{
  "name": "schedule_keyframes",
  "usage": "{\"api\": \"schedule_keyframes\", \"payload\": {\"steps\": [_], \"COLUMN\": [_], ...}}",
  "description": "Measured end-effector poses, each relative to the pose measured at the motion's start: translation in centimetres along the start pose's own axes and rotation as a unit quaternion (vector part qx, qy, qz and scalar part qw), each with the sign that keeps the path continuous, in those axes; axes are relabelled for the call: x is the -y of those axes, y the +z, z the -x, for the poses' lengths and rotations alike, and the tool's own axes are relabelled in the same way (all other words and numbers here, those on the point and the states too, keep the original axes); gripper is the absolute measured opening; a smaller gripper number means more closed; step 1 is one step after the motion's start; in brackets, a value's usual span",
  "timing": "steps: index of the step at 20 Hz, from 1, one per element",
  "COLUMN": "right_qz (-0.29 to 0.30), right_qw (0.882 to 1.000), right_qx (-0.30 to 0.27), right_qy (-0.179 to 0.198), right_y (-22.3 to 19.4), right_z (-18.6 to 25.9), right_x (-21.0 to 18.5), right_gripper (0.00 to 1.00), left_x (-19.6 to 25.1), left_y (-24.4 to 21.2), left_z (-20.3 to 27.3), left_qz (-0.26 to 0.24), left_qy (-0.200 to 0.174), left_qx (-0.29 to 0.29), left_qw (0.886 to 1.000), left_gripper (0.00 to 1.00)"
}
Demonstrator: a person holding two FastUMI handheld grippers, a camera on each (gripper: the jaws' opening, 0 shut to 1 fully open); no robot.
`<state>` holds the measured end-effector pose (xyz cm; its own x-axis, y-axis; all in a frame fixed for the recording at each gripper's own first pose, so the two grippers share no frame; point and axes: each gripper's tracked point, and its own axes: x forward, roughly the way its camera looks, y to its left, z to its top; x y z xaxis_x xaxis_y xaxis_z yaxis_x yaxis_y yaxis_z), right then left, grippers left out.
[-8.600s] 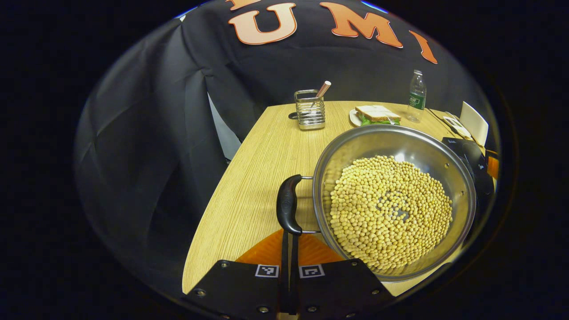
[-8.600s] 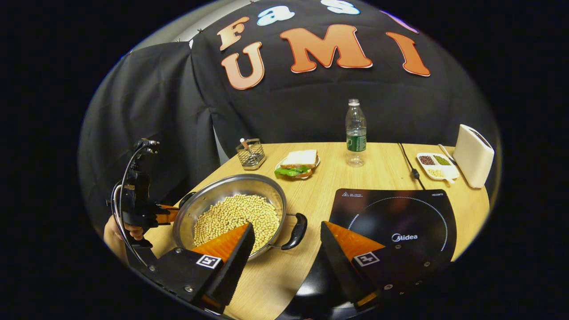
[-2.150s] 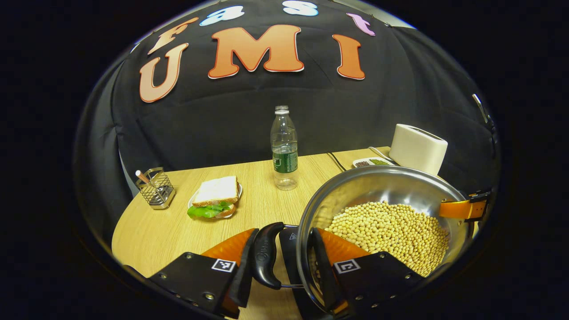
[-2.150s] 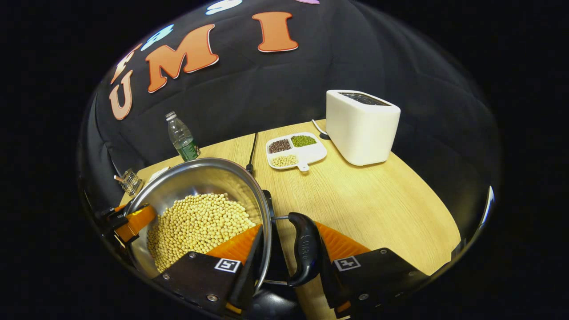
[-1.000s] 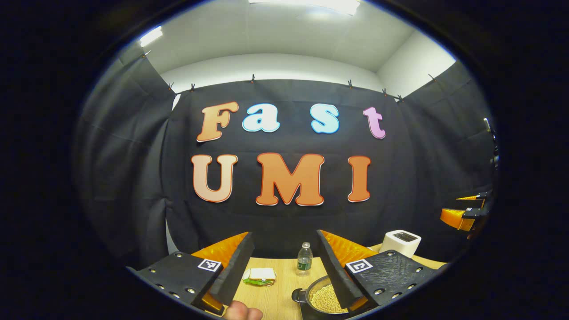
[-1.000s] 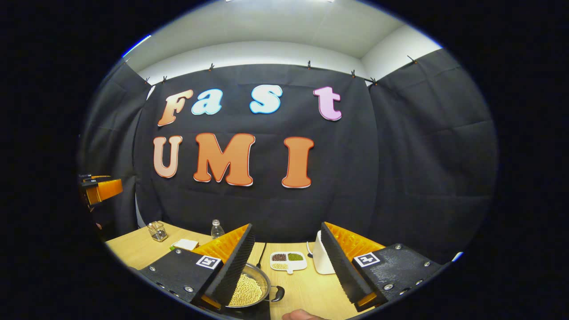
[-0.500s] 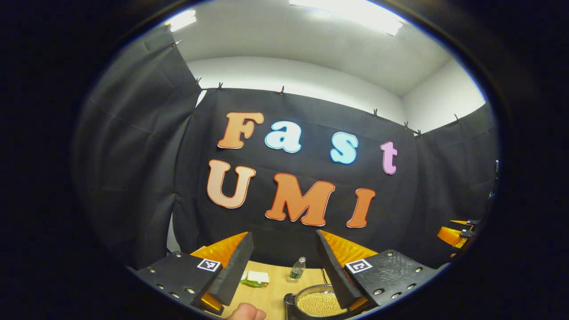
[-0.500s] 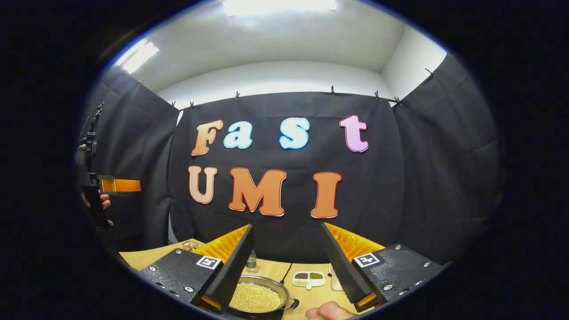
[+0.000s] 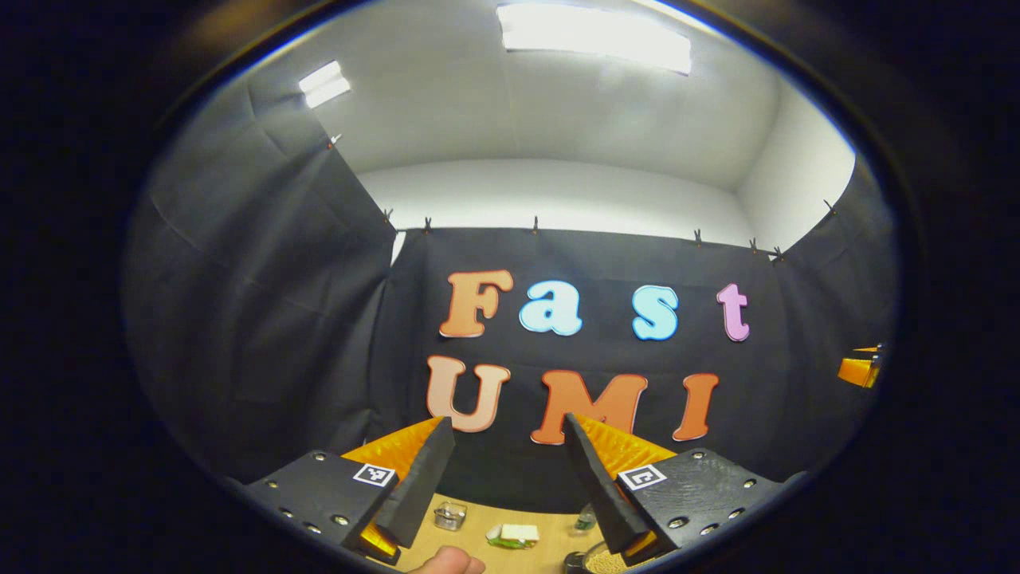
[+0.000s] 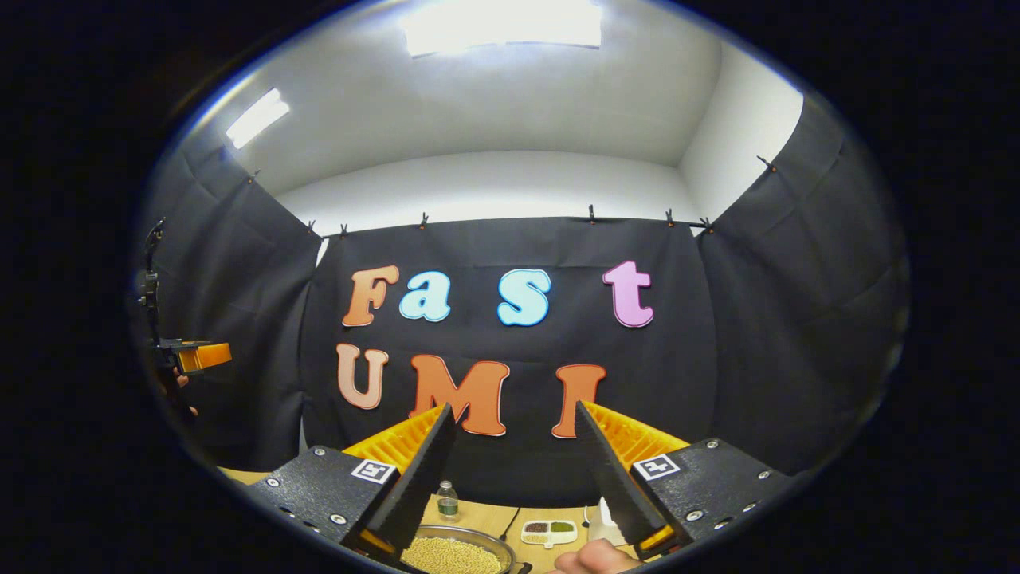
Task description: First push the handle of the pot to place it horizontally, then grasp the pot with both hands and set it on the induction cooktop.
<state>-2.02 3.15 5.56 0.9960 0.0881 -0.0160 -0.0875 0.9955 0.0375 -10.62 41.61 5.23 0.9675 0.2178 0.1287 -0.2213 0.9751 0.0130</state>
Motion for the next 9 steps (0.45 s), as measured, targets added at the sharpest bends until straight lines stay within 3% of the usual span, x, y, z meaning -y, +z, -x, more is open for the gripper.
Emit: {"api": "schedule_keyframes", "payload": {"steps": [1,3,4,6,9], "right_qz": [0.002,0.012,0.02,0.032,0.043], "right_qw": [1.0,1.0,1.0,0.999,0.999], "right_qx": [0.006,0.013,0.016,0.02,0.023], "right_qy": [0.005,0.003,0.004,0.004,0.004], "right_y": [0.0,-0.1,0.0,-0.2,-0.4], "right_z": [0.0,-0.2,-0.2,-0.4,-0.5], "right_x": [-0.2,-0.3,-0.6,-1.3,-1.8], "right_gripper": [0.89,0.97,0.93,0.97,0.93], "left_x": [0.0,1.4,2.2,2.8,3.8], "left_y": [1.3,2.7,3.0,2.6,0.9], "left_z": [0.4,1.0,1.2,1.2,0.7], "left_qz": [-0.01,-0.016,-0.016,-0.019,-0.017], "left_qy": [0.002,-0.013,-0.021,-0.028,-0.044], "left_qx": [0.024,0.06,0.067,0.061,0.033], "left_qw": [1.0,0.998,0.997,0.998,0.998], "left_gripper": [0.86,0.86,0.84,0.84,0.84]}}
